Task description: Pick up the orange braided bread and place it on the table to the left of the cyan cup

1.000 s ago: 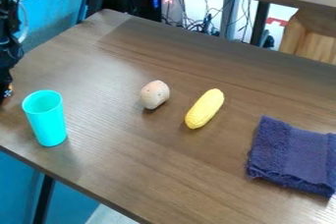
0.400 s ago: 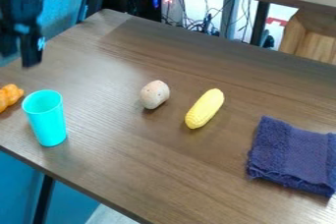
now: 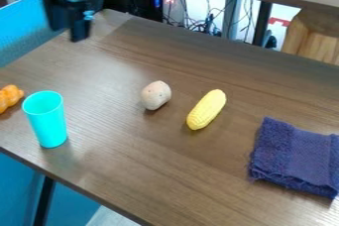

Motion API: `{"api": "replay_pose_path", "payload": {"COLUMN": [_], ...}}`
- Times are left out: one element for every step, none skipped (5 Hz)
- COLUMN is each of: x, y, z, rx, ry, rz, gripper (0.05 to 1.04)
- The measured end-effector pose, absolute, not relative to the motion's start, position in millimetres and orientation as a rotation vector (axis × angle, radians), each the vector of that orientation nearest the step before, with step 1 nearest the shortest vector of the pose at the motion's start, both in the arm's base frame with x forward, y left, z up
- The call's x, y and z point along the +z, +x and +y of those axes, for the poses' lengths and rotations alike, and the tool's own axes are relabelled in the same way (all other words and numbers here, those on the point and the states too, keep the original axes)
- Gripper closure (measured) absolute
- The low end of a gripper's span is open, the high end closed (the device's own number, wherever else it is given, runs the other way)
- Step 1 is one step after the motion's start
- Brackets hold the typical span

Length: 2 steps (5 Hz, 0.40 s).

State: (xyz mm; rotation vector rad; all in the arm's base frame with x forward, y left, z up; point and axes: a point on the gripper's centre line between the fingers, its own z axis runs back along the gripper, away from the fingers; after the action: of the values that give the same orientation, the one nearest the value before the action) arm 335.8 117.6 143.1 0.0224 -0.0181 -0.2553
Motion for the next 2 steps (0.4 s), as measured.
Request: {"api": "replay_pose_path", "payload": {"x": [129.7,124.4], "y": [356.4,354.6], "z": [66.4,33.5], "rx": [-0.287,-0.29], "ry": [0.035,0.009], "rz": [-0.016,-0.03], "gripper": [0.087,0.087]}}
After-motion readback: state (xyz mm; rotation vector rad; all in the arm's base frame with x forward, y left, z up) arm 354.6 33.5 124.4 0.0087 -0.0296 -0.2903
